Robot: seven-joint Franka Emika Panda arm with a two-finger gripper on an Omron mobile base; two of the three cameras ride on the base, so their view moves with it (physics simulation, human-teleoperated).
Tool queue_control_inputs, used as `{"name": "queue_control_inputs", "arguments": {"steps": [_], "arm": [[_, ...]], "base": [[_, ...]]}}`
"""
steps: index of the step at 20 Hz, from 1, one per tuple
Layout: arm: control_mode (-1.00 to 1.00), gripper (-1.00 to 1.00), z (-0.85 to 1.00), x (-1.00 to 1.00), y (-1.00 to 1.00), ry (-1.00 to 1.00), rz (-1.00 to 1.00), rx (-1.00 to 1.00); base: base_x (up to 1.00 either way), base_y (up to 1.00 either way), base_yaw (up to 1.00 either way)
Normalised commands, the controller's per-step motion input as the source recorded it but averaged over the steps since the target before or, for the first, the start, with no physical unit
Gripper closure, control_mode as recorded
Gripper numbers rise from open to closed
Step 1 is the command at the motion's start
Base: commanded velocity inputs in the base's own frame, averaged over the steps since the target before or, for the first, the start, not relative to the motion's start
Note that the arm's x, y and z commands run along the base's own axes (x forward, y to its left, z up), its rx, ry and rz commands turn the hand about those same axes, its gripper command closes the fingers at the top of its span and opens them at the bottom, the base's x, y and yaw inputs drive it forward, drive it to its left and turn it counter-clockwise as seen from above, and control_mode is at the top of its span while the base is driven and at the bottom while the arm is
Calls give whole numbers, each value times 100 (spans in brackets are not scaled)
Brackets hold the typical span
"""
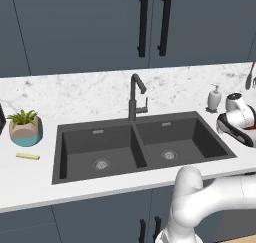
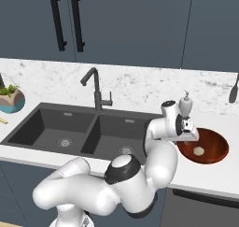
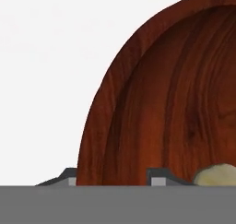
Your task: Pick the garlic from the sink and place it in the bowl. Then pick the bowl and place it in the microwave. Then close the microwave door and press the start button.
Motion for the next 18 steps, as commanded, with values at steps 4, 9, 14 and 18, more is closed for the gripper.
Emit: {"name": "queue_control_inputs", "arguments": {"steps": [4,9,14,18], "arm": [[-100,100,0,-16,33,-3,25,-5],[-100,100,0,-5,4,0,31,-1],[-100,100,27,-40,0,-2,31,0],[-100,100,58,-66,14,0,29,-6]], "base": [[0,0,0],[0,0,0],[0,0,0],[0,0,0]]}}
